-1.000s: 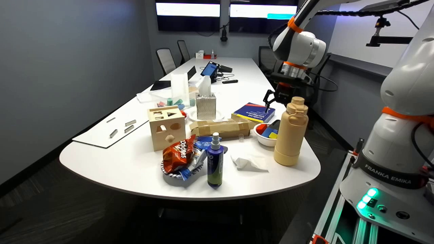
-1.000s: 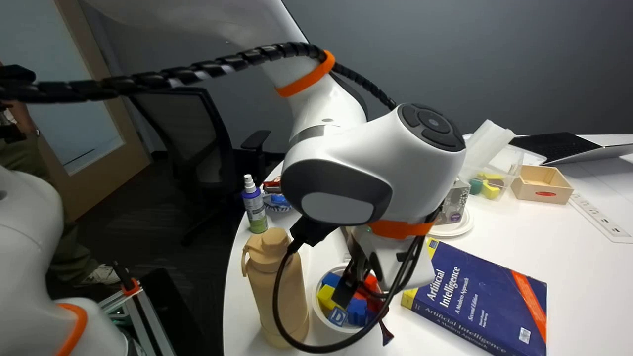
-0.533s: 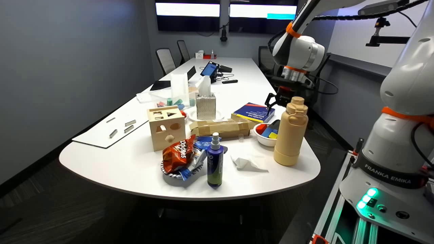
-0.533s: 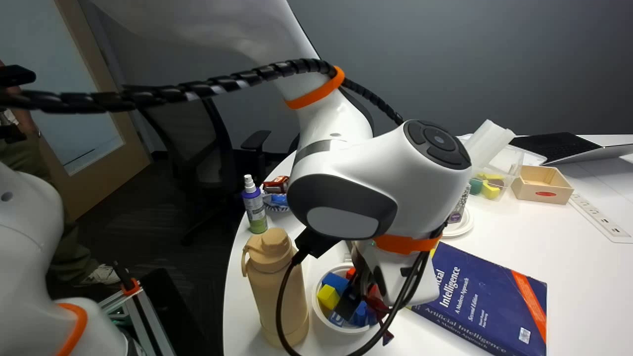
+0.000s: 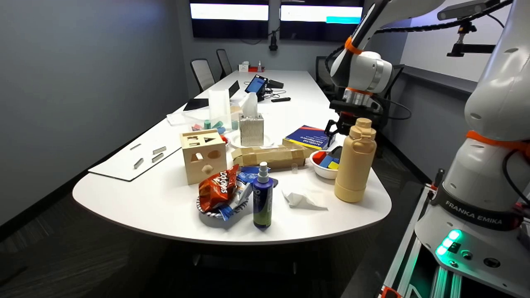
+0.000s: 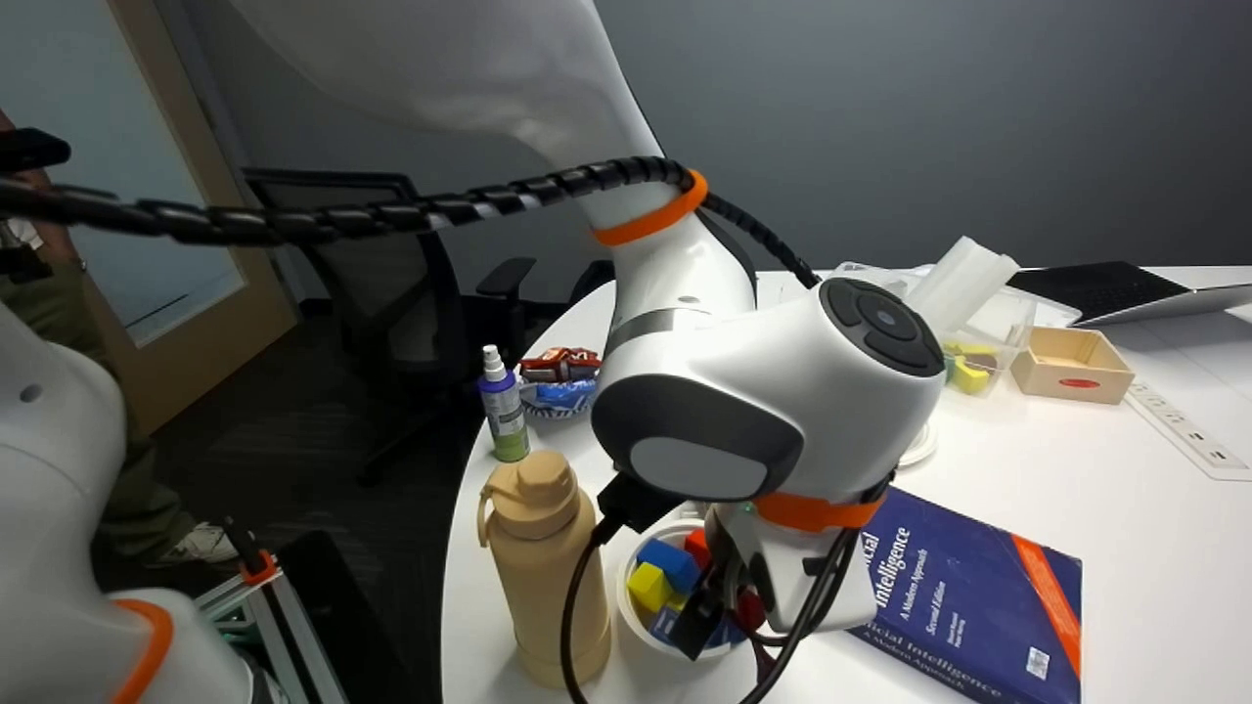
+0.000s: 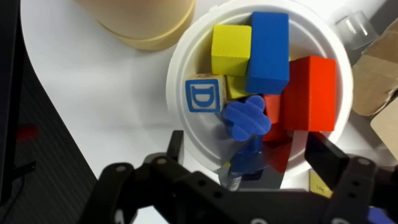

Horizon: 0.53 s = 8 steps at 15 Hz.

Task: Put the blue cube into the cube-shaped object

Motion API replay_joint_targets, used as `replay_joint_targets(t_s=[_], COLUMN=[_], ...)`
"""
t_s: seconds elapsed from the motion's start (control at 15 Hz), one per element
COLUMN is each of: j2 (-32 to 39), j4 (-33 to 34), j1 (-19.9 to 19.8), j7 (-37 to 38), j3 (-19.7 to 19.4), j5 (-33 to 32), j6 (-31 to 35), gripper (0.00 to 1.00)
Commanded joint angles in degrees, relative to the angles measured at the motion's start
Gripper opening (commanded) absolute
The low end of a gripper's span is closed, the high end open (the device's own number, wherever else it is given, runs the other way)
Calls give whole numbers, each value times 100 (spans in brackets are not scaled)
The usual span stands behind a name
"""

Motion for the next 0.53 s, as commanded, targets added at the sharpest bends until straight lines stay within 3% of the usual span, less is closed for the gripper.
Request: replay_joint_targets(t_s=[0.0, 0.47], j2=[322, 722], j4=[202, 374], j1=[91, 250], j7=[19, 213], j3=[1, 64], j5=[165, 173], j6=[105, 119], gripper=[100, 100])
